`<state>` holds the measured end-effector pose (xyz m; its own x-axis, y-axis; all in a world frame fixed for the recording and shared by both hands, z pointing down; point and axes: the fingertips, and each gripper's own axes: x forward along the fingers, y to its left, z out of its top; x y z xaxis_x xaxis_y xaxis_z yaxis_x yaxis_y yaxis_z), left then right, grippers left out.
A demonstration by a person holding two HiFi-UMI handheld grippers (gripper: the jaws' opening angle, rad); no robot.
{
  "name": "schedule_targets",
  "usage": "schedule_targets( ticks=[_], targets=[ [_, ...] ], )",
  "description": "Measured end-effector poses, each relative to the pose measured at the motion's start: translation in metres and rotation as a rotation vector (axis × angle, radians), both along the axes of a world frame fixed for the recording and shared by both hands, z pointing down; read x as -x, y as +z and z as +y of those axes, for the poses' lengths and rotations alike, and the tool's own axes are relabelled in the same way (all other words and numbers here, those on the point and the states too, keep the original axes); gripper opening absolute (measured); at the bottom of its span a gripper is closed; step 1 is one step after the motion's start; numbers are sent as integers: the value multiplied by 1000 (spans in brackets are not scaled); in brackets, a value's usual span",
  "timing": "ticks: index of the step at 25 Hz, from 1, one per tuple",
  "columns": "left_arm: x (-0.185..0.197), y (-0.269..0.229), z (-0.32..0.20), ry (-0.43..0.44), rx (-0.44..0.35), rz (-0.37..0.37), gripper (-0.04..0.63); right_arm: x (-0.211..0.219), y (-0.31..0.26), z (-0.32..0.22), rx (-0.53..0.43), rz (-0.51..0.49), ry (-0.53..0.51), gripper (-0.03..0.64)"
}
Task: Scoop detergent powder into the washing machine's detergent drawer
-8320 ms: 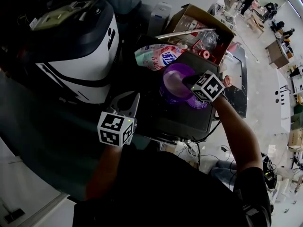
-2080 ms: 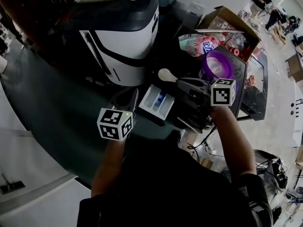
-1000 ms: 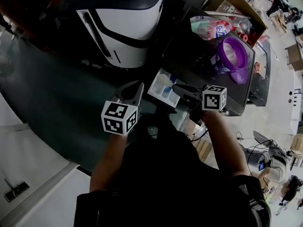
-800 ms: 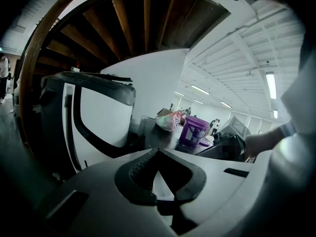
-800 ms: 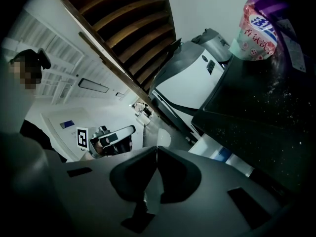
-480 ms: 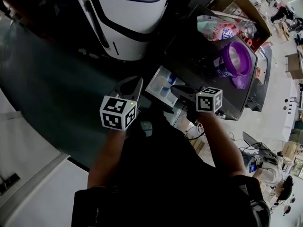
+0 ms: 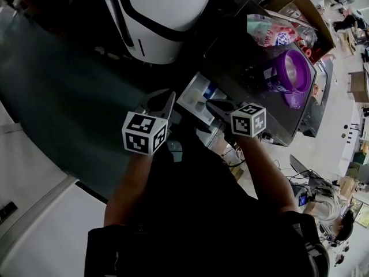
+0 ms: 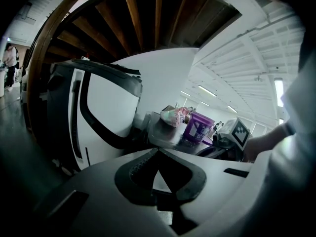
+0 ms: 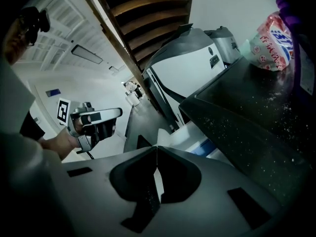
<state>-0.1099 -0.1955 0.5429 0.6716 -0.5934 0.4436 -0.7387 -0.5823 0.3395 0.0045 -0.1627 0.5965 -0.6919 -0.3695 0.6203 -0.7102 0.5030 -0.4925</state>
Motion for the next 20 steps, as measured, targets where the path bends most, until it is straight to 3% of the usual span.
schedule_targets(
  ticks=[20],
  targets=[
    [31,-13,12,-58,-15,9,8,21,6,8,-194,353,-211,19]
  ],
)
